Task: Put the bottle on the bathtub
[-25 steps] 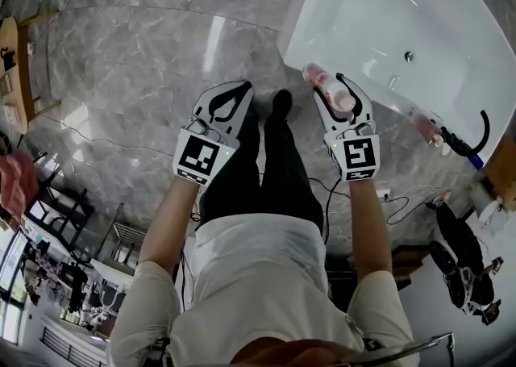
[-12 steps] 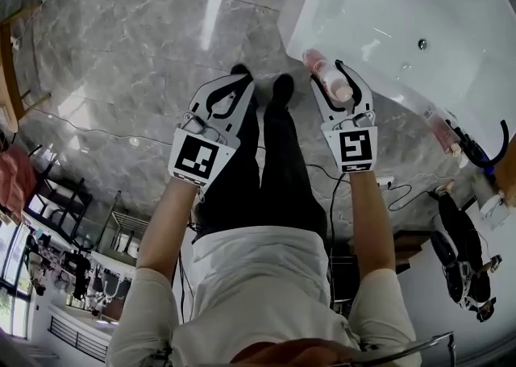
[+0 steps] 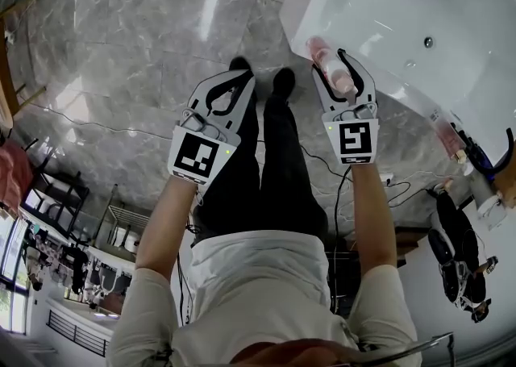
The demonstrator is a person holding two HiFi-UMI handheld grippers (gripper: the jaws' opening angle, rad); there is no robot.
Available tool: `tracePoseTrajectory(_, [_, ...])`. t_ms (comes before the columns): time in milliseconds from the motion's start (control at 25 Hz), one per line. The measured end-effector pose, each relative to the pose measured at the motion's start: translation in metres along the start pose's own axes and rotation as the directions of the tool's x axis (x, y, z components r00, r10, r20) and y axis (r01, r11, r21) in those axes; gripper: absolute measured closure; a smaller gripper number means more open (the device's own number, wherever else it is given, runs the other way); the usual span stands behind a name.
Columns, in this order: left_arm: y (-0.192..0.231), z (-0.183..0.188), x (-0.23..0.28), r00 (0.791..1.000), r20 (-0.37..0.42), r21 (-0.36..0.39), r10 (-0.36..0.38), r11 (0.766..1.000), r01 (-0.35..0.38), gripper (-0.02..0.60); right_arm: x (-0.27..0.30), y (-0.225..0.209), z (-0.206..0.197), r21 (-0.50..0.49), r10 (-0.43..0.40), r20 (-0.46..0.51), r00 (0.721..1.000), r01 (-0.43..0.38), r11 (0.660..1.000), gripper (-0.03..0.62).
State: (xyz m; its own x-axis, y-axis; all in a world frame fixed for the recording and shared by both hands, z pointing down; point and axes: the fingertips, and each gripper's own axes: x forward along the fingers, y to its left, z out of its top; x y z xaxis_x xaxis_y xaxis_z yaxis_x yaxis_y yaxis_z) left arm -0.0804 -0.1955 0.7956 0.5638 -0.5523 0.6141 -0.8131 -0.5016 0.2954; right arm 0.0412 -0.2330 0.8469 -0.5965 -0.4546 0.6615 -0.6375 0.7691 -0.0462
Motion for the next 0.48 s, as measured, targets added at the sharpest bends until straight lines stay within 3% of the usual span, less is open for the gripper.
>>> tracePoseTrajectory(200, [0.003, -0.012, -0.001, 1.0, -0.02, -0.033, 0.01, 0.999, -0.011, 0.574, 0.003, 0.005, -0.001, -0.047, -0.007, 0.012, 1.0, 0.008, 0.999, 0.358])
tracePoseTrajectory(320, [0.003, -0.012, -0.001, 1.0, -0.007, 0.005, -0.001, 1.0, 0.001, 0.574, 0.001, 0.008, -0.008, -0.053, -0.017, -0.025, 1.0, 0.016, 0.998, 0.356])
tracePoseTrajectory(480, [0.004, -0.015, -0.004, 1.0, -0.012, 0.005, -0.001, 1.0, 0.002, 0.574, 0.003, 0.009, -0.007, -0.057, -0.03, -0.002, 1.0, 0.03, 0.998, 0.35])
